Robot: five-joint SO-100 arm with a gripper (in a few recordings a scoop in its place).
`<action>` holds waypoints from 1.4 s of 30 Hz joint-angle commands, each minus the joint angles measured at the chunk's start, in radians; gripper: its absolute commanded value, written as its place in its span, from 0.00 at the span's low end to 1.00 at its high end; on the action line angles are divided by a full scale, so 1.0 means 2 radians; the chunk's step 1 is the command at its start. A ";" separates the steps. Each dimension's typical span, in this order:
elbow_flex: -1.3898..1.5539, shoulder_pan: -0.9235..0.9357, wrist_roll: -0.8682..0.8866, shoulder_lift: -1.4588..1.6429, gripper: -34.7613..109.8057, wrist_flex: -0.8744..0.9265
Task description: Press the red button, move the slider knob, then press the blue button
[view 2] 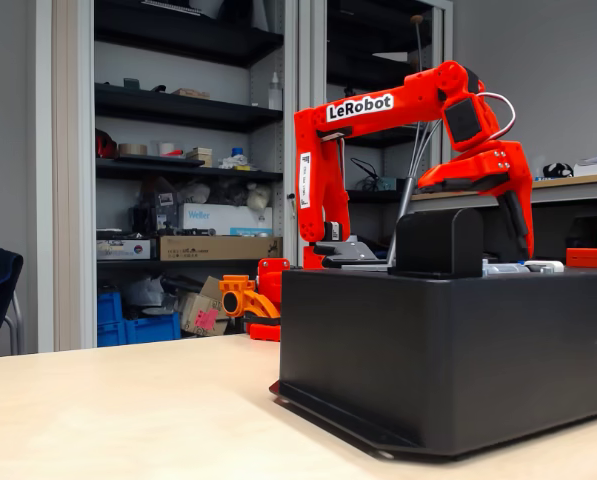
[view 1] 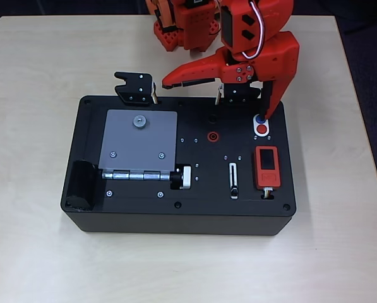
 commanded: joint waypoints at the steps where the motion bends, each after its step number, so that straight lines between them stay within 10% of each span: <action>1: 0.008 -0.003 0.004 0.025 0.87 0.002; 42: 0.061 -0.005 0.002 0.036 0.87 -0.038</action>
